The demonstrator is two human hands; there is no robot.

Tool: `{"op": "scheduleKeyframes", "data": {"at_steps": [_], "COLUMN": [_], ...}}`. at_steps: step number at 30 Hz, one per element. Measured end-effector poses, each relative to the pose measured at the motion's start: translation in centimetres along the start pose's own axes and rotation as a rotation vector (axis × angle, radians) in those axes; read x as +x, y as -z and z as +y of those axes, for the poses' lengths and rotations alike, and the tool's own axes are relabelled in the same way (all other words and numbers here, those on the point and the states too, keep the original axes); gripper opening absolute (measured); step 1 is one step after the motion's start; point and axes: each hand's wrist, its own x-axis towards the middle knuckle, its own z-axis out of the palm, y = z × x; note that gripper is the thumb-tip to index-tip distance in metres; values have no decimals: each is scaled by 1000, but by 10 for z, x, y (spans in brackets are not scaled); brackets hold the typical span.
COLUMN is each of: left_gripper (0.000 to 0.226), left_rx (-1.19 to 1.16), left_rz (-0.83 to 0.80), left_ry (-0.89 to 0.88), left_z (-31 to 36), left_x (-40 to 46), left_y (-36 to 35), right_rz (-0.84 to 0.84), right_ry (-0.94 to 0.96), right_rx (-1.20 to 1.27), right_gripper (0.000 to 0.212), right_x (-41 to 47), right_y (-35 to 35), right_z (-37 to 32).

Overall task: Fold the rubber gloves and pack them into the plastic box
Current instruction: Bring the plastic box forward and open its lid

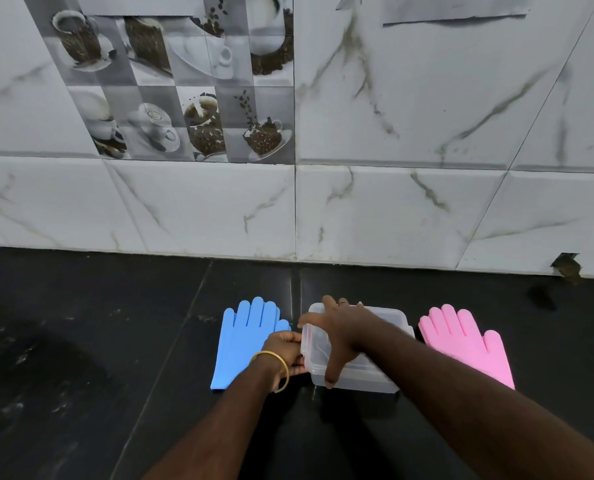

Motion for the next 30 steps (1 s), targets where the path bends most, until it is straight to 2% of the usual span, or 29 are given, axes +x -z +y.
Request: {"op": "scheduleKeyframes", "data": {"at_steps": [30], "left_gripper": [8], "left_rx": [5], "left_rz": [26], "left_ry": [10], "left_z": [2], "left_x": [-6], "left_y": [-5], "right_rz": [-31], "right_ry": [11], "right_rx": [9], "right_gripper": [113], "right_x": [-4], "right_y": [2], "right_z": [2]}}
